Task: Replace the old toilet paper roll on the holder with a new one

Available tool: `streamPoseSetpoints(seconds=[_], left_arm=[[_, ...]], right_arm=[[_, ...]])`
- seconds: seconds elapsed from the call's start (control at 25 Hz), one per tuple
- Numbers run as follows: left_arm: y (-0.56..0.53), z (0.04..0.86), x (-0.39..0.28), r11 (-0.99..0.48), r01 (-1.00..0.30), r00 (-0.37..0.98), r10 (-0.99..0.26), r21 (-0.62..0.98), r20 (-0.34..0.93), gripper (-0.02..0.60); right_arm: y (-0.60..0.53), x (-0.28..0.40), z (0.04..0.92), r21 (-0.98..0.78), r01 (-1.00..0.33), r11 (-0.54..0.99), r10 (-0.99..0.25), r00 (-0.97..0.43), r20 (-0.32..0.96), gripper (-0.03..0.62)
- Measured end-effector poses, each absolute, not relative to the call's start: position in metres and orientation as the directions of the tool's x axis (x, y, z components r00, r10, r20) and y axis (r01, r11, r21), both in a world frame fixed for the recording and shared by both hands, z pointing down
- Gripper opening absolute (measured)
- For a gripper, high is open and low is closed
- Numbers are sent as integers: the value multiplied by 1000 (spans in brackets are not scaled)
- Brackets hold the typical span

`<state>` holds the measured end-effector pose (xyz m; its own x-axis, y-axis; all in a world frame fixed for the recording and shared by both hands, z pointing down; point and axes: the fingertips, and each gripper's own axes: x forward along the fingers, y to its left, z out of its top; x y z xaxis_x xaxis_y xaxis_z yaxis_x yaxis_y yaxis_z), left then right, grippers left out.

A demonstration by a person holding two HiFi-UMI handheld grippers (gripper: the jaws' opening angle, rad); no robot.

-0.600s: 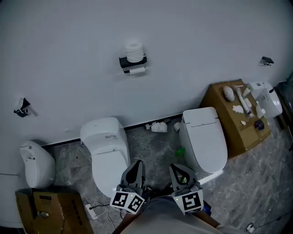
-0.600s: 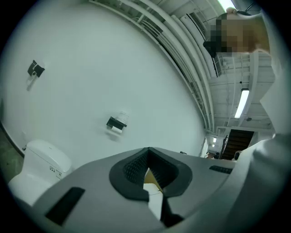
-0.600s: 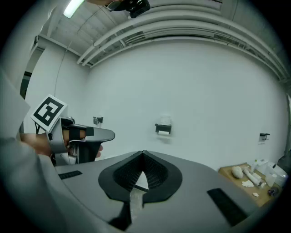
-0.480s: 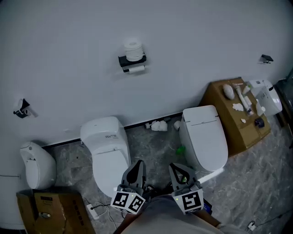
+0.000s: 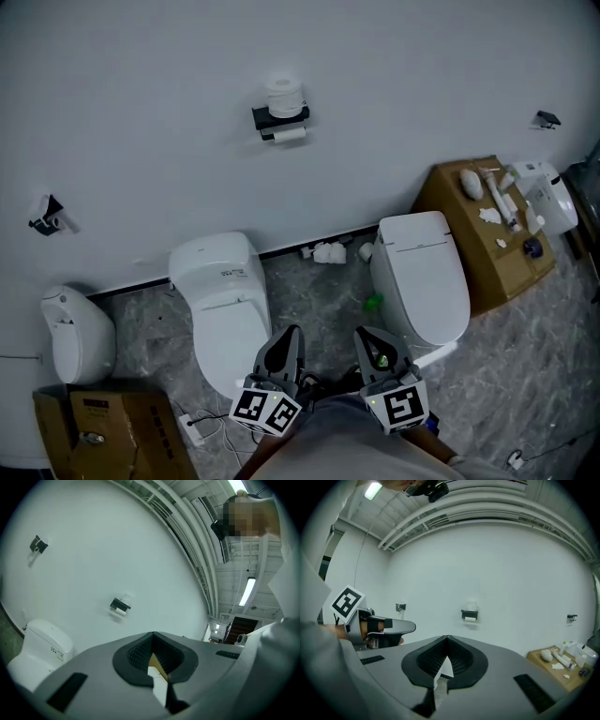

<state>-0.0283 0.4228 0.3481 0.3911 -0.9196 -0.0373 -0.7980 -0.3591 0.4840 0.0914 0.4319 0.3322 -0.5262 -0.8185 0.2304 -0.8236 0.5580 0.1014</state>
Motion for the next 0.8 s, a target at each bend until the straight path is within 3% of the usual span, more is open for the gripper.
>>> streamPoseSetpoints(seconds=[0.2, 0.8], left_arm=[[424, 343, -36, -371, -791, 395, -917, 486, -57, 5], [384, 322, -53, -375, -777, 376, -921, 505, -105, 5]], right_arm=[[429, 89, 319, 97, -821, 562, -823, -544, 162, 17], [372, 69, 292, 127, -783, 609, -793, -596, 130, 18]])
